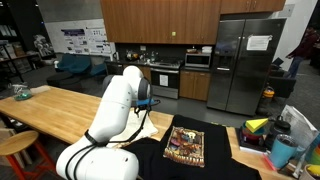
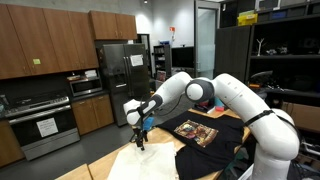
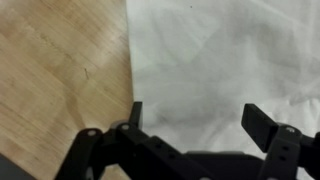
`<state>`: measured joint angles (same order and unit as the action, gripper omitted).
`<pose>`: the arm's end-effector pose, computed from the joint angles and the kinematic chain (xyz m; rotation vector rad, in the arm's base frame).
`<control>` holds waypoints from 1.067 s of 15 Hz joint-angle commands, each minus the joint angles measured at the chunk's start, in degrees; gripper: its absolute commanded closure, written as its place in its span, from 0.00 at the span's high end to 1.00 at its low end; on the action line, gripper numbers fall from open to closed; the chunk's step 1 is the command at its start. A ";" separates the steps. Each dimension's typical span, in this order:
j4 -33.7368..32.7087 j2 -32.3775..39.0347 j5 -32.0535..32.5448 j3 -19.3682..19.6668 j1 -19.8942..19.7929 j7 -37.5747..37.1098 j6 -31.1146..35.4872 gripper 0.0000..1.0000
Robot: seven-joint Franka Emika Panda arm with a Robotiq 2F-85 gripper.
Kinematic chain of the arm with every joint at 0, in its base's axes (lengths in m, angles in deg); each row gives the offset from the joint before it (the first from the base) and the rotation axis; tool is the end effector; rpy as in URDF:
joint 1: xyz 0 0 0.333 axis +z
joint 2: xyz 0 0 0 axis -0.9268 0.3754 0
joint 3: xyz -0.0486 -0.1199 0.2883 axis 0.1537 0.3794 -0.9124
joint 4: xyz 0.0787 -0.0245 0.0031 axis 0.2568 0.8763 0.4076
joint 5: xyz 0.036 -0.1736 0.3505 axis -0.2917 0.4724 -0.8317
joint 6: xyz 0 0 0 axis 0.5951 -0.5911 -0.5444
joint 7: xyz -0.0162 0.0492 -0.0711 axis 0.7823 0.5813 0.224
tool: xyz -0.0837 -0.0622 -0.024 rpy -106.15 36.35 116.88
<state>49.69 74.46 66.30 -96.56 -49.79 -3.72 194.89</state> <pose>0.6406 0.3186 0.1915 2.8109 1.2426 -0.3329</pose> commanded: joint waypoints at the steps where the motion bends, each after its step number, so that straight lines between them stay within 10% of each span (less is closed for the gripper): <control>1: -1.46 0.16 -0.34 0.86 -0.19 0.22 -0.12 1.00; 16: -9.45 5.53 0.30 2.31 1.94 -1.34 -6.32 1.00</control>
<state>43.40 78.43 66.30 -95.32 -49.04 -4.03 190.89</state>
